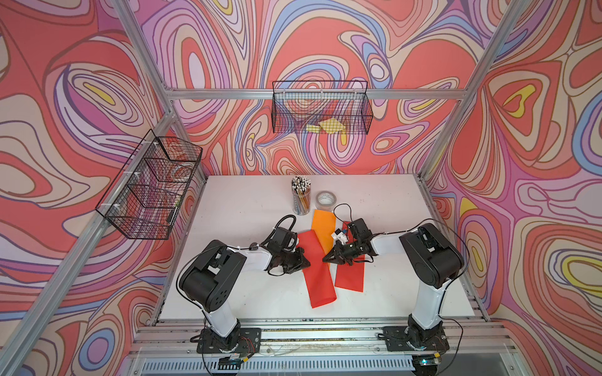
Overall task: Fold the rectangular paper in half along the long edge
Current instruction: Fold the paper.
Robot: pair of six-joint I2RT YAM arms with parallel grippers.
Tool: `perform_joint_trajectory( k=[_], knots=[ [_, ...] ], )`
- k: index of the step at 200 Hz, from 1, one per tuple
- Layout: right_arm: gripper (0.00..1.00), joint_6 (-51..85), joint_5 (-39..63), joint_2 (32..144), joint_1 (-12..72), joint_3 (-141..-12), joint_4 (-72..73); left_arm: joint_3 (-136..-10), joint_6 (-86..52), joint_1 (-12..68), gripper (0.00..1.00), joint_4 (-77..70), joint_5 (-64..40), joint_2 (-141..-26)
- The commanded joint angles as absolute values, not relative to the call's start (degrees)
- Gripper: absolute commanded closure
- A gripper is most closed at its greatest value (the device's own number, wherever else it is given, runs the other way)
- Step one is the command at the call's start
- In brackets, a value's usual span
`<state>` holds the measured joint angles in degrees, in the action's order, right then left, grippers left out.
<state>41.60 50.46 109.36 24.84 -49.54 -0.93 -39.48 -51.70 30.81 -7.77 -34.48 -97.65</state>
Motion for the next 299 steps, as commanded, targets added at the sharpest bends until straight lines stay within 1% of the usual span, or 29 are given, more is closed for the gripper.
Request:
perform_joint_trajectory(
  k=[1,14,21,31,61,68,89,114,134,161,187,221,261,277,283,299],
  knots=[
    [0.90,40.8,51.3,107.7,25.0,-48.7,-2.0,-38.1,-51.9,31.1,0.95,-8.2,-33.4,-97.9],
    [0.80,40.7,51.8,107.0,25.0,-48.1,-2.1,-38.2,-51.6,31.0,0.95,-7.2,-32.9,-97.6],
    [0.77,41.0,52.3,106.5,25.1,-47.7,-1.8,-38.2,-51.4,31.0,0.96,-6.9,-32.7,-97.5],
    [0.75,41.3,52.7,105.5,25.1,-47.0,-1.4,-38.1,-51.3,31.1,0.96,-6.4,-32.4,-97.4],
    [0.76,42.0,52.3,102.3,25.1,-44.6,-1.5,-38.0,-51.2,31.0,0.98,-5.8,-31.9,-97.5],
    [0.78,42.6,52.6,101.8,25.1,-43.8,-0.8,-37.9,-51.3,31.1,0.98,-5.7,-31.7,-97.4],
    [0.89,44.1,53.1,100.2,25.1,-41.9,1.4,-38.0,-51.2,31.1,0.98,-5.4,-31.5,-97.2],
    [0.92,44.4,53.5,100.9,25.4,-41.7,2.1,-38.1,-51.2,31.0,0.98,-5.2,-31.3,-97.1],
    [0.91,44.2,53.6,101.2,25.7,-42.0,1.8,-38.3,-51.1,31.0,0.98,-5.1,-31.5,-97.4],
    [0.80,44.0,53.3,101.2,25.7,-42.4,1.3,-38.2,-51.0,31.1,0.99,-4.8,-31.4,-97.1],
    [0.79,43.7,53.3,101.2,26.0,-43.4,0.6,-38.2,-50.9,31.0,0.99,-4.5,-31.4,-96.9],
    [0.86,43.4,53.1,101.2,27.1,-43.9,-0.3,-38.2,-50.7,31.1,0.99,-4.2,-31.1,-96.8],
    [0.87,43.4,51.8,101.2,28.6,-44.0,-1.3,-38.5,-50.6,31.0,0.99,-4.3,-31.2,-97.3],
    [0.94,43.6,51.0,100.9,28.9,-43.4,-1.4,-38.4,-50.5,31.0,0.99,-4.2,-31.2,-97.3],
    [1.00,43.8,50.8,100.6,28.9,-43.2,-1.5,-38.3,-50.4,31.1,0.99,-4.1,-31.2,-97.2],
    [1.00,43.9,50.1,99.7,29.0,-42.6,-1.8,-38.2,-50.3,31.0,0.99,-3.9,-31.0,-97.0]
  ],
)
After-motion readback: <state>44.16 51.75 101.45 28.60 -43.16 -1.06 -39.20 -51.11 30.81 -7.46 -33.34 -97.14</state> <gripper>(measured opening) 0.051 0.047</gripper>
